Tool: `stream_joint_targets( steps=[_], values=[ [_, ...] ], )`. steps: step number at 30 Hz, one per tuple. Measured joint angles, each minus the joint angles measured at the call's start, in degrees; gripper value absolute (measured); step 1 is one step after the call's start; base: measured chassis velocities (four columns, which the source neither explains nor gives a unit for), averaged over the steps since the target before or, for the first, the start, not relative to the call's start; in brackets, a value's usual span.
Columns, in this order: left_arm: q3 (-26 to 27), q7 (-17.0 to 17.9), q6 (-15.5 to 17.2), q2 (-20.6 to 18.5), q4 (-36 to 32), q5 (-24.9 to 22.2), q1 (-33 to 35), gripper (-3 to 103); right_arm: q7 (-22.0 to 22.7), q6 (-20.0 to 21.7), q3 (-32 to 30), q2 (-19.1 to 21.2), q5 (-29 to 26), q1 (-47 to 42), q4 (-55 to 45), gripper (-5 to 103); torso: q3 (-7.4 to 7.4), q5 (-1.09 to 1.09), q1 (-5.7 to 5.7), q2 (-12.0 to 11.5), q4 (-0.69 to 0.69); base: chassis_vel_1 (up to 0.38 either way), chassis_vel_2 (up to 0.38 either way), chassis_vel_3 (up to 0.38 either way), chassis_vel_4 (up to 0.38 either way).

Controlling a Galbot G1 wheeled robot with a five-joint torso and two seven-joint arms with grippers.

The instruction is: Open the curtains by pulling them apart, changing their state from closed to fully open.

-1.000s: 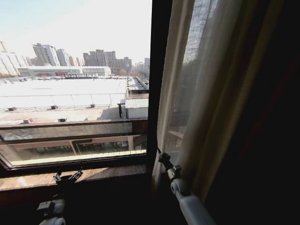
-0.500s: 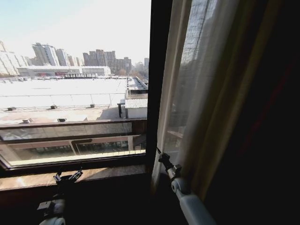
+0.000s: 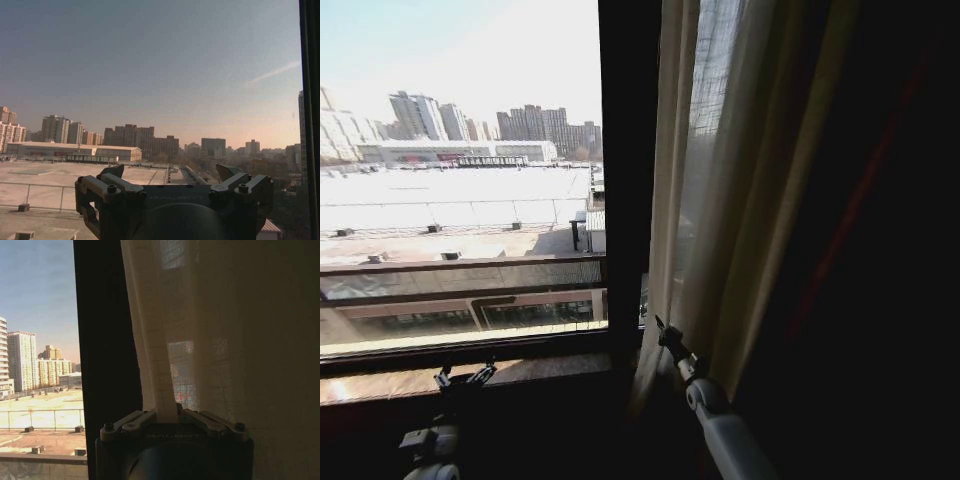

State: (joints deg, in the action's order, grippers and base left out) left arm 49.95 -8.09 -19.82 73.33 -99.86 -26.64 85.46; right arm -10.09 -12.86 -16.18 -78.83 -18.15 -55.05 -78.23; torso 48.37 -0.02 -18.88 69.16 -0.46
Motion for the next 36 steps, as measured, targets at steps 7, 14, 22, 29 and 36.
stream_joint_targets(
  steps=[7, 14, 22, 29, 36],
  values=[
    [-0.01, 0.00, 0.00, 0.00, 0.00, 0.00, 0.00, 100, 0.08, -2.31, 0.33, -0.37, 0.28, -0.01, 0.34, 0, 0.00, -0.01, 0.00, 0.00, 0.00, -0.331, -0.341, 0.328, 0.356],
    [-0.03, -0.05, 0.00, 0.01, -0.01, 0.00, 0.00, 100, -0.24, -3.19, 0.67, 0.69, 3.67, -0.77, -0.69, 0, 0.00, 0.03, 0.00, 0.00, -0.03, -0.259, -0.252, 0.250, 0.241],
    [-0.01, -0.04, 0.00, 0.00, 0.00, 0.00, 0.00, 100, 8.07, -1.66, 0.06, 1.19, 4.84, 0.00, 0.87, 0, 0.00, -0.08, 0.01, 0.00, 0.02, 0.007, -0.028, 0.014, 0.005],
    [0.02, 0.01, 0.00, -0.01, 0.00, 0.00, 0.00, 100, 23.98, 2.99, -3.07, 1.42, 9.46, 1.71, 3.26, 0, -0.01, -0.01, 0.01, 0.01, 0.03, 0.034, 0.025, -0.018, -0.017],
    [0.00, 0.00, 0.00, 0.00, 0.00, 0.00, 0.00, 100, 30.59, 5.13, -5.55, 2.27, 12.23, 1.90, 3.62, 0, 0.00, 0.00, 0.01, 0.01, -0.01, 0.000, 0.000, 0.000, 0.000]
  ],
)
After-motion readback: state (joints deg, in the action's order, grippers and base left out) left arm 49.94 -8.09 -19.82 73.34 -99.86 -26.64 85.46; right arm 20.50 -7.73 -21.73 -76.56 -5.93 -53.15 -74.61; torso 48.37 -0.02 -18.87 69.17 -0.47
